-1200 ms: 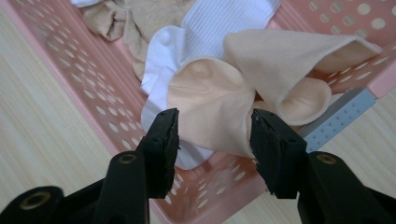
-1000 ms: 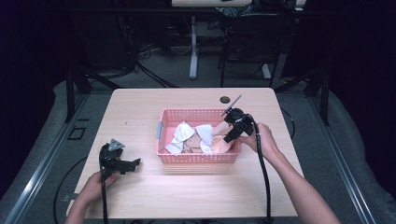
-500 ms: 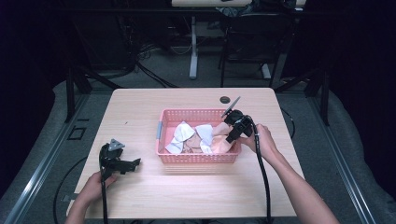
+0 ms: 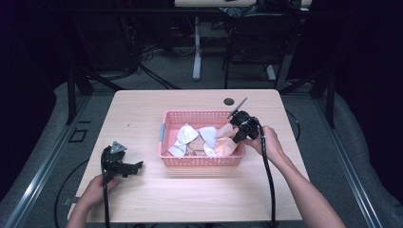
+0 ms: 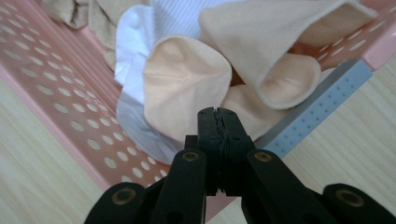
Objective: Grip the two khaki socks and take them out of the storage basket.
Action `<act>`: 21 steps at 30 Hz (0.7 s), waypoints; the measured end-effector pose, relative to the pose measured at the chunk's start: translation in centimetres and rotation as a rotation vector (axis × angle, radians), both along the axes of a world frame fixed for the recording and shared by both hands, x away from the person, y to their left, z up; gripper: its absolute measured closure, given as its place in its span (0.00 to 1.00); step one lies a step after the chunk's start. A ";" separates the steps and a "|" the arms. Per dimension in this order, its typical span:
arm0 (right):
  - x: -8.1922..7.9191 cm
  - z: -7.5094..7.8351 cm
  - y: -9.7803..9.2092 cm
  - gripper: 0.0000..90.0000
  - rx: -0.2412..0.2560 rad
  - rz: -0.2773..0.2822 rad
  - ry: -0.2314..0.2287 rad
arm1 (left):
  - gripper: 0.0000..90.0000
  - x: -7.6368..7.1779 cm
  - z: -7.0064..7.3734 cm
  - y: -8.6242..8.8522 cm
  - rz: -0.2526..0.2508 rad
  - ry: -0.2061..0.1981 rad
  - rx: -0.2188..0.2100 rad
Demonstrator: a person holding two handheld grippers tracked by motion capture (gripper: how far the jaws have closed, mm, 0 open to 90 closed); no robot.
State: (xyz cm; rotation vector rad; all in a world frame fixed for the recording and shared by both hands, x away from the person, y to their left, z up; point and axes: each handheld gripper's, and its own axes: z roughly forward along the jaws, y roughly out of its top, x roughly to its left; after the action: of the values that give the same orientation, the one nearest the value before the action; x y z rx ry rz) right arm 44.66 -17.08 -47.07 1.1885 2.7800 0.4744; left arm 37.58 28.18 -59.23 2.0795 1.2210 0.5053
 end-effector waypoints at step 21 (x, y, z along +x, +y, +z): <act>-0.9 3.3 0.3 0.99 0.101 0.022 -0.058 | 0.00 0.0 0.0 0.0 0.000 0.000 0.000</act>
State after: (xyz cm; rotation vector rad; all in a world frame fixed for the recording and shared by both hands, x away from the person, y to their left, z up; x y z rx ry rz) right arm 43.76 -16.76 -43.80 1.1451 2.7523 0.6478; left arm 37.57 28.18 -59.23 2.0794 1.2211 0.5053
